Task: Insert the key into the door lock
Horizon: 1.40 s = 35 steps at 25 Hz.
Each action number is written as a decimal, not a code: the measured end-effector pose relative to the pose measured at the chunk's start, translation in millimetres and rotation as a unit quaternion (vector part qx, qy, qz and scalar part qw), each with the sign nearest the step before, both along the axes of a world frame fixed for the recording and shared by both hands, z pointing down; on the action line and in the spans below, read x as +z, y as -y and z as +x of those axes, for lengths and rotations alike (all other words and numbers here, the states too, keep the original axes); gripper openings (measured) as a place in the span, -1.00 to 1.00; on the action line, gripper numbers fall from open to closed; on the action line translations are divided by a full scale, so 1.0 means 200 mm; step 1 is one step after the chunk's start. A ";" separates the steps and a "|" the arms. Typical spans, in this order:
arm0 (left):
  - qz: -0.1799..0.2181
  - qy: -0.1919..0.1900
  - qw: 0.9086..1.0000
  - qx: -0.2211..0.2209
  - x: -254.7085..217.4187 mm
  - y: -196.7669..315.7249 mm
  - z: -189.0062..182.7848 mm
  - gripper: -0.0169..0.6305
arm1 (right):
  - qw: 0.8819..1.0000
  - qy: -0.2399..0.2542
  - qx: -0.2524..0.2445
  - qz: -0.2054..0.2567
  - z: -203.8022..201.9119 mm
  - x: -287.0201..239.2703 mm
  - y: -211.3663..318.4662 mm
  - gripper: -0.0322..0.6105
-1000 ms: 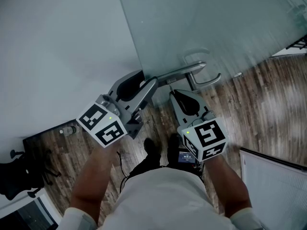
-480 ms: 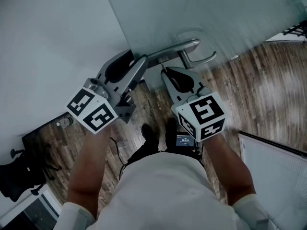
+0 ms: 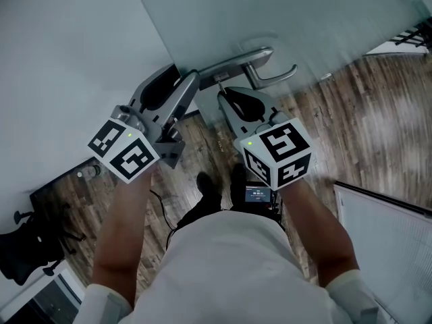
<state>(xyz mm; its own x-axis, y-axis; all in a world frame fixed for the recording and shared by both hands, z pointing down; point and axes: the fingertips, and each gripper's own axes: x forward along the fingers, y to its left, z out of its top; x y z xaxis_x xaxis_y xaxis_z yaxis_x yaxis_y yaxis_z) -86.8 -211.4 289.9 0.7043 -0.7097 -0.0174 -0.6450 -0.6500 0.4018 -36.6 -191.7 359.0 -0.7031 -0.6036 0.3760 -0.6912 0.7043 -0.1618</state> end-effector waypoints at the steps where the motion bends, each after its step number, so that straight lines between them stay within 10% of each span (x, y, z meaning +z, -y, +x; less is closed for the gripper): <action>1: 0.000 0.000 1.000 0.000 0.00 0.00 0.00 -0.49 | 1.000 0.000 0.000 -0.001 0.00 0.00 0.00 -0.84; 35: -0.014 -0.004 1.000 -0.014 0.04 -0.05 -0.06 -0.49 | 1.000 0.016 0.001 0.020 0.05 -0.06 -0.01 -0.75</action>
<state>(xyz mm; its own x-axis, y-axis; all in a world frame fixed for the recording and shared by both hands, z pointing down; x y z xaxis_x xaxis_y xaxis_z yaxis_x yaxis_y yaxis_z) -98.1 -201.9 297.4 0.6838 -0.7297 -0.0015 -0.6602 -0.6195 0.4247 -25.7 -190.0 347.0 -0.7129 -0.6190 0.3295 -0.6877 0.7091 -0.1558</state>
